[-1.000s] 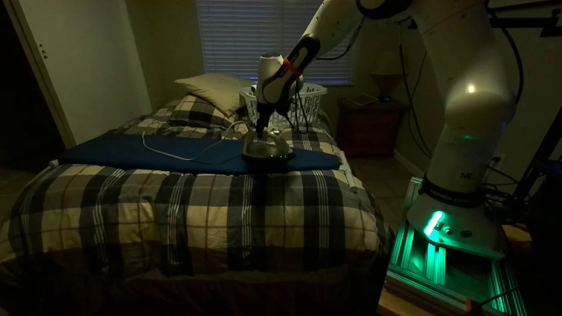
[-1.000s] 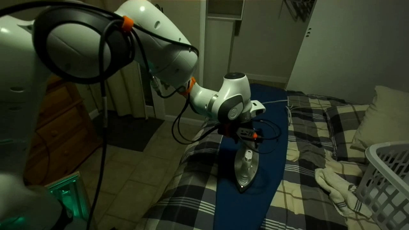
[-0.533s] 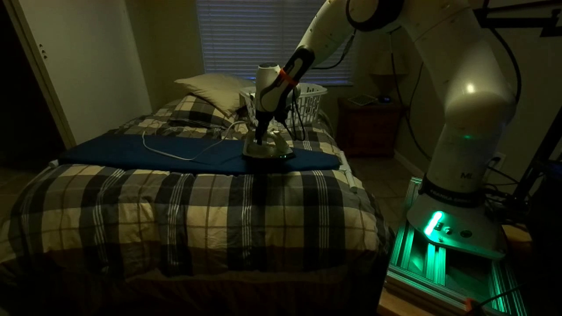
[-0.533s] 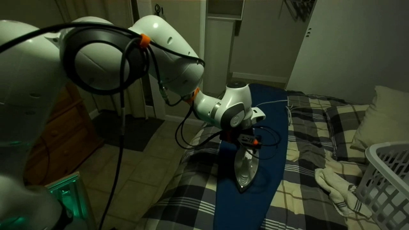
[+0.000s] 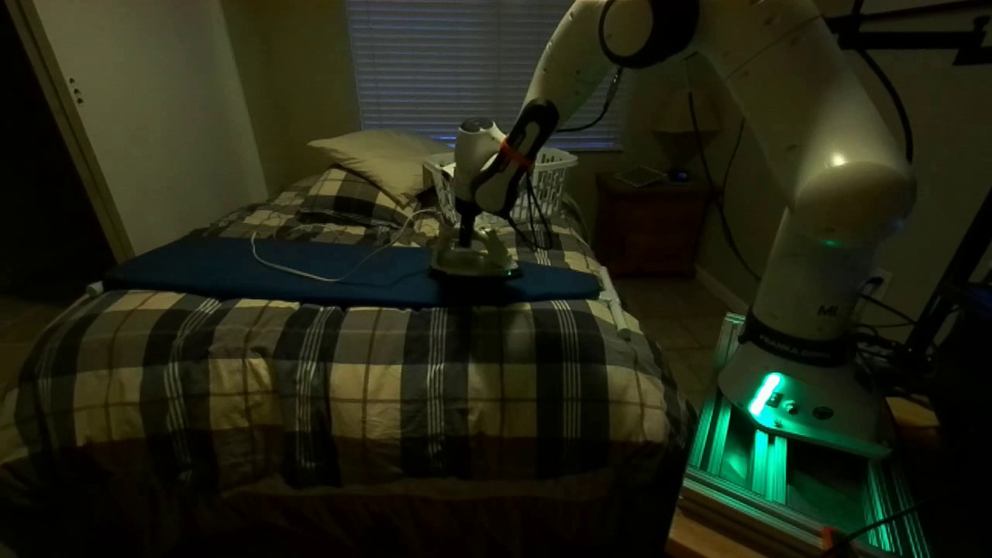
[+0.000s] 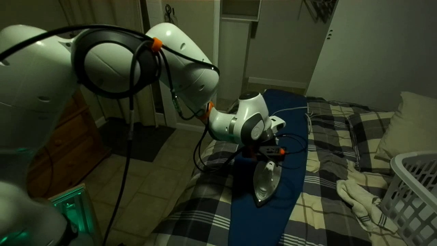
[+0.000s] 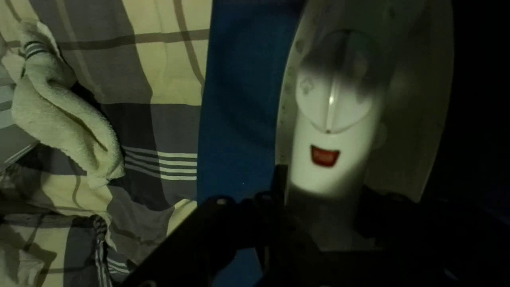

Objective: Turn the iron to the left

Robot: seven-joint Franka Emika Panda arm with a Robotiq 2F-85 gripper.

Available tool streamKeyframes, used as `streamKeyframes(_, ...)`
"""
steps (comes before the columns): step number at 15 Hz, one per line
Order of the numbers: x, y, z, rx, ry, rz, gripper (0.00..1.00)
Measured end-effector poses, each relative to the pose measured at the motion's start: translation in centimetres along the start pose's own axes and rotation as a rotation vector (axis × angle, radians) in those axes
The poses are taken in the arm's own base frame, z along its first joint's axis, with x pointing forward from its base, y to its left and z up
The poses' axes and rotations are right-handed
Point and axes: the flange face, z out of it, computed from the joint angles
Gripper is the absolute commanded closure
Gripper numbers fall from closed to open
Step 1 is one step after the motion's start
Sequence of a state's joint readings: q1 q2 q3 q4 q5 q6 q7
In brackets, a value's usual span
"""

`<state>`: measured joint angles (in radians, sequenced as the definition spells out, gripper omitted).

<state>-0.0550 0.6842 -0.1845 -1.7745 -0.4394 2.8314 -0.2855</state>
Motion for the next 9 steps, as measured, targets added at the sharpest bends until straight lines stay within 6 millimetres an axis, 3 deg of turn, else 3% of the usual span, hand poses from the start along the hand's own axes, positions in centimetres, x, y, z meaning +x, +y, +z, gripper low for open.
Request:
streamKeyframes(2, -0.4, -0.3, 0.4, -0.045, 0.015, -0.069, 1.00)
streamKeyframes(9, -1.5, -2.4, 0.7, -0.147, 0.141, -0.276, 0.99)
